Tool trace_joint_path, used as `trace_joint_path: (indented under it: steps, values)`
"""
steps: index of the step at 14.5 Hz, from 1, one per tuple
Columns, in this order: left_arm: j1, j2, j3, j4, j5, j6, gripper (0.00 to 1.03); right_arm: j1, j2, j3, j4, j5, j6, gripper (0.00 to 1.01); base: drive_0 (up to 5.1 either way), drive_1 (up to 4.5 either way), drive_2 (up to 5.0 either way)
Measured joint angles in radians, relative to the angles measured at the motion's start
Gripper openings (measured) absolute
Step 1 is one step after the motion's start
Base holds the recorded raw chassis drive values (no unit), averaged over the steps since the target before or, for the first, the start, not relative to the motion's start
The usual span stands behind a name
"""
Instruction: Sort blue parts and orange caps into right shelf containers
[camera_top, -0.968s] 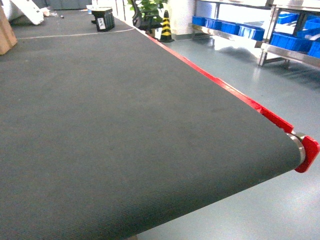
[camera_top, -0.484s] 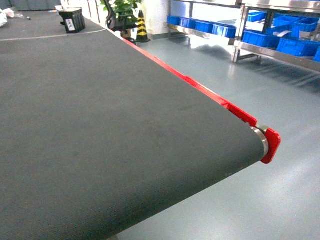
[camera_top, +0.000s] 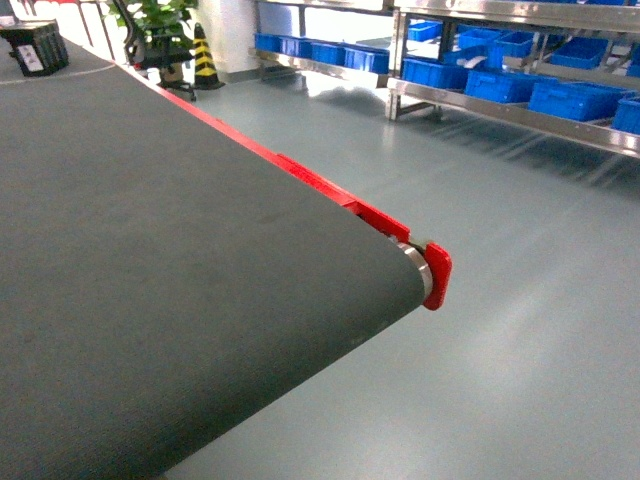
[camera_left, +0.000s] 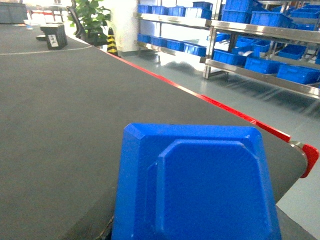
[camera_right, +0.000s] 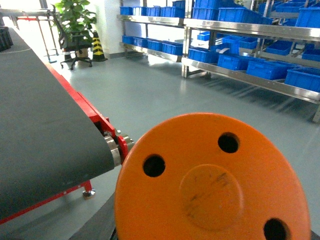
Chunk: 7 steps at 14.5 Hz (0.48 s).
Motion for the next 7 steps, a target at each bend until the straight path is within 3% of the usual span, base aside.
trace_joint_path:
  steps: [7]
  values:
    - [0.000,0.000,0.000,0.000,0.000,0.000,0.43,0.000,0.000,0.000,0.000,0.000,0.000,0.46,-1.7,-1.68,-1.7]
